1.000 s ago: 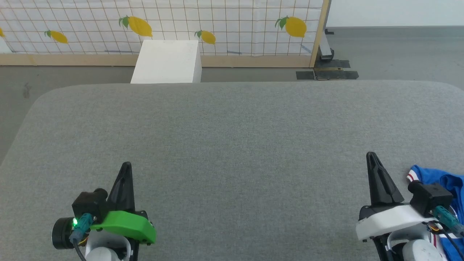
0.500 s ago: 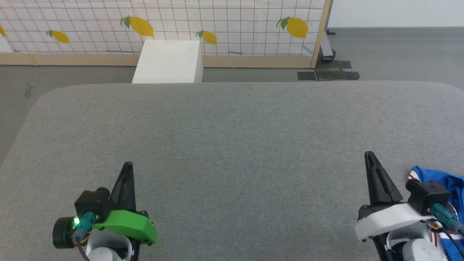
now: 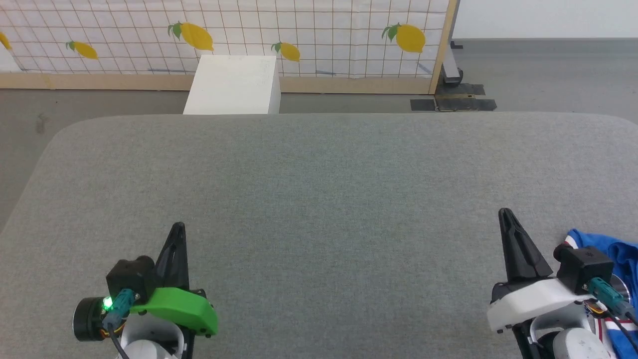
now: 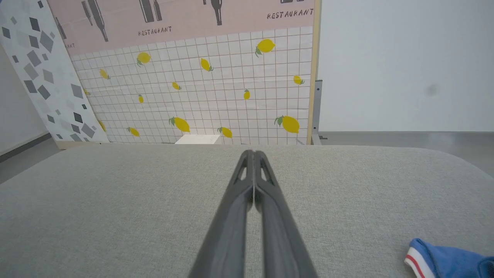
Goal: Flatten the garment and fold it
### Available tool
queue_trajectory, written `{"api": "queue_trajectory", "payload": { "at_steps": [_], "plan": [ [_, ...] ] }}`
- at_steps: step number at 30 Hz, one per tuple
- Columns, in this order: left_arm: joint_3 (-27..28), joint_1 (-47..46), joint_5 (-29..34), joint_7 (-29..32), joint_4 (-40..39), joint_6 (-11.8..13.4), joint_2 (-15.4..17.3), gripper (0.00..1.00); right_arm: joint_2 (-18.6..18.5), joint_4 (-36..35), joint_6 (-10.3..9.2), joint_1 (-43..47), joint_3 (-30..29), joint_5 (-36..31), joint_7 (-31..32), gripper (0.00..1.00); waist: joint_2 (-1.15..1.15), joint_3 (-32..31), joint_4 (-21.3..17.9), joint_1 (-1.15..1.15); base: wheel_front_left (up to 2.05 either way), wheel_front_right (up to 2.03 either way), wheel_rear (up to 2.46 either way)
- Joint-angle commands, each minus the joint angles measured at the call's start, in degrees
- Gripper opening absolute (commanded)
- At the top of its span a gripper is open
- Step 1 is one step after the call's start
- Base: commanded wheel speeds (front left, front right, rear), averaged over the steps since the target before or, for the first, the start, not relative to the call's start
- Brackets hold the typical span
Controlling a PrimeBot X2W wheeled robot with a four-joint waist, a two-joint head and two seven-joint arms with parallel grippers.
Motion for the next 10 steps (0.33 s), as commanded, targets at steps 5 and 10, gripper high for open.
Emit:
{"api": "queue_trajectory", "payload": {
  "at_steps": [5,10],
  "plan": [
    [-0.2,0.8,1.4,0.7,-0.8,0.4,-0.4,0.0,0.0,-0.8,-0.04,0.9,0.2,-1.1,0.9,0.0,0.0,0.0,0.1,0.0,0.0,0.0,0.0],
    [-0.2,0.9,1.9,1.3,-1.2,0.5,-0.5,0.0,0.0,-1.2,-0.04,1.0,0.3,-1.5,1.4,0.0,0.0,0.0,0.2,0.0,0.0,0.0,0.0]
  ]
}}
